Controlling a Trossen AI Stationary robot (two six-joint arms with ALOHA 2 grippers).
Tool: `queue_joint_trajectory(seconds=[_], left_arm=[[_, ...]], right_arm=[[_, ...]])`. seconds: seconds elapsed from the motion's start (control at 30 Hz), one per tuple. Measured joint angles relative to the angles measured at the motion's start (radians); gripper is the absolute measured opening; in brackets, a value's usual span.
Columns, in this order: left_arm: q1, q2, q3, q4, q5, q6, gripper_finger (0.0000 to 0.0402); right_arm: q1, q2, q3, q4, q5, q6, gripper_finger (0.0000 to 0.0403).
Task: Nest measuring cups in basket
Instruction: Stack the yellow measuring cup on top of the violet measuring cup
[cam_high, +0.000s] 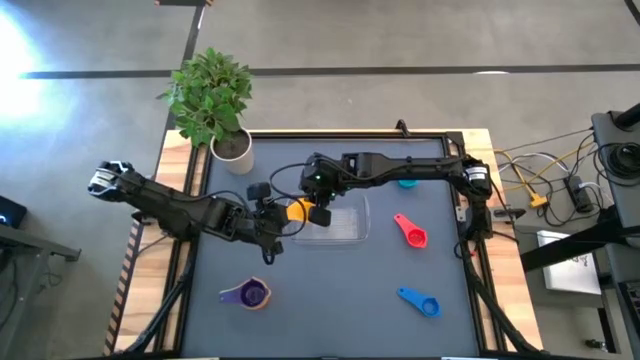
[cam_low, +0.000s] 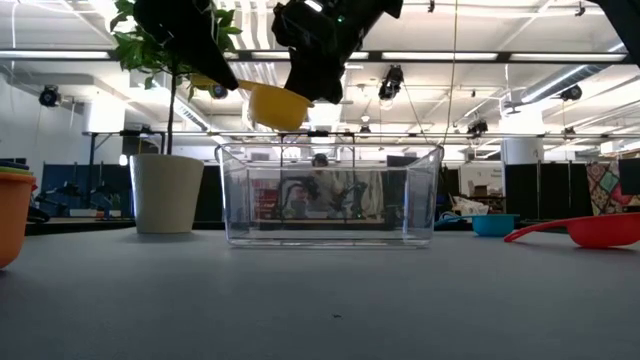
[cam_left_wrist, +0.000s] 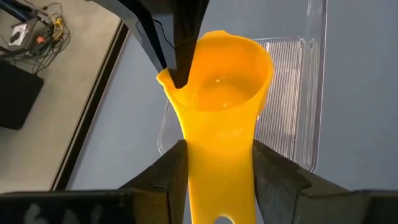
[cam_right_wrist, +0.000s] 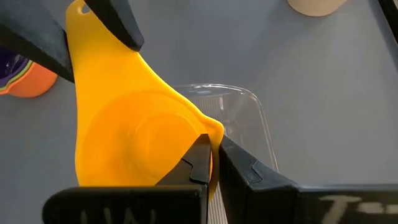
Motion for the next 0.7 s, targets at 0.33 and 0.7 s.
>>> queue_joint_trajectory(seconds=[0.33, 0.7], left_arm=[[0.0, -0.001, 0.0, 0.0, 0.002, -0.004, 0.0128], [-0.02, -0.035, -0.001, -0.053, 0.016, -0.05, 0.0115]], right_arm=[[0.003, 0.0, 0.0, 0.002, -0.001, -0.008, 0.0009], [0.012, -0.043, 0.0, -0.015, -0.006, -0.032, 0.0102]])
